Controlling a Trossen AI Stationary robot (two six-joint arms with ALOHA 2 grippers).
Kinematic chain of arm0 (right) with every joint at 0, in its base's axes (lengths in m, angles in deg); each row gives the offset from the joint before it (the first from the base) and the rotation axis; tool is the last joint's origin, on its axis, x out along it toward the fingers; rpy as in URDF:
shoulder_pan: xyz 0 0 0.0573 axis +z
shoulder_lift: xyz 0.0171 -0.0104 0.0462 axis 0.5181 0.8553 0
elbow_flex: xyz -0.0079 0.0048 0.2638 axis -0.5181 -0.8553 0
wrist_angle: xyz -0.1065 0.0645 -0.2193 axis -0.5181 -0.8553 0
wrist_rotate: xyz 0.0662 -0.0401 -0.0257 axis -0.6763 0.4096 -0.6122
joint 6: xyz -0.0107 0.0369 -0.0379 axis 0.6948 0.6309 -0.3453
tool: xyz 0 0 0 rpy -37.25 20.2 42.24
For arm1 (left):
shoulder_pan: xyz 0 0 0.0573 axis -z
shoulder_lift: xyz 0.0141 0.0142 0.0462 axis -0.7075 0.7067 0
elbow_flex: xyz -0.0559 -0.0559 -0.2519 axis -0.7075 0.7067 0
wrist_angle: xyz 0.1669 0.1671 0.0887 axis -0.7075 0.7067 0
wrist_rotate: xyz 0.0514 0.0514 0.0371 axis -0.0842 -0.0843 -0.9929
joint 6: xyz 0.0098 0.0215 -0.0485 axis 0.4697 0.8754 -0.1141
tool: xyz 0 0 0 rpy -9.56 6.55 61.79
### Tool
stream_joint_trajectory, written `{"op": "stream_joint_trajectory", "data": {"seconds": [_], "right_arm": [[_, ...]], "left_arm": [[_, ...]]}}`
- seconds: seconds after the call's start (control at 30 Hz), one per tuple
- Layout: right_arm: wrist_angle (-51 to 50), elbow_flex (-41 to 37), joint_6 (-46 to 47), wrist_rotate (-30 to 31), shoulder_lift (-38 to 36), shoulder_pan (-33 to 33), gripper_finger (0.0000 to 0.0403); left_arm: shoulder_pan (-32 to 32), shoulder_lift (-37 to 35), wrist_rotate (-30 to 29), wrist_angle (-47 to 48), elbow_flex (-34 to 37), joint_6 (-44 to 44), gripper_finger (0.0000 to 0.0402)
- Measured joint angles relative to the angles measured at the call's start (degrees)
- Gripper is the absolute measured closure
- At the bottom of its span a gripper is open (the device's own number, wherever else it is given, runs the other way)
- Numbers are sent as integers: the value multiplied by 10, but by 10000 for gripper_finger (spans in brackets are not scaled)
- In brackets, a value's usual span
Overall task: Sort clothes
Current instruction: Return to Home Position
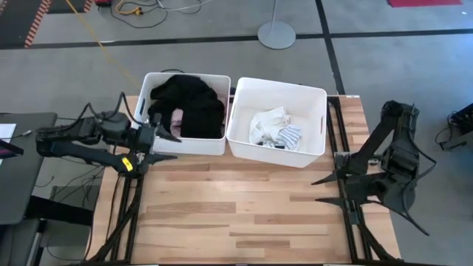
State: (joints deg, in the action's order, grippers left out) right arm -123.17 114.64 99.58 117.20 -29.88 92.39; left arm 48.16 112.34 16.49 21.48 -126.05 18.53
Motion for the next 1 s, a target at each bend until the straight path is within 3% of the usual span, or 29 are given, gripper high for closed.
{"op": "stream_joint_trajectory", "data": {"seconds": [0.2,0.37,0.47,0.6,0.77,1.0], "right_arm": [[-6,-16,5,19,-25,29,186],[39,-87,-8,54,-92,56,186],[139,-151,-72,56,-141,49,186],[343,-241,-233,44,-189,-1,186],[530,-336,-338,-158,-207,-127,186],[550,-393,-243,-438,-187,-374,186]], "left_arm": [[54,-22,16,-64,64,-17,159],[109,-31,16,-136,131,-21,159],[132,-30,15,-171,161,-26,159],[149,-30,11,-217,195,-32,159],[156,-30,9,-264,226,-32,159],[156,-27,14,-335,280,-46,159]]}}
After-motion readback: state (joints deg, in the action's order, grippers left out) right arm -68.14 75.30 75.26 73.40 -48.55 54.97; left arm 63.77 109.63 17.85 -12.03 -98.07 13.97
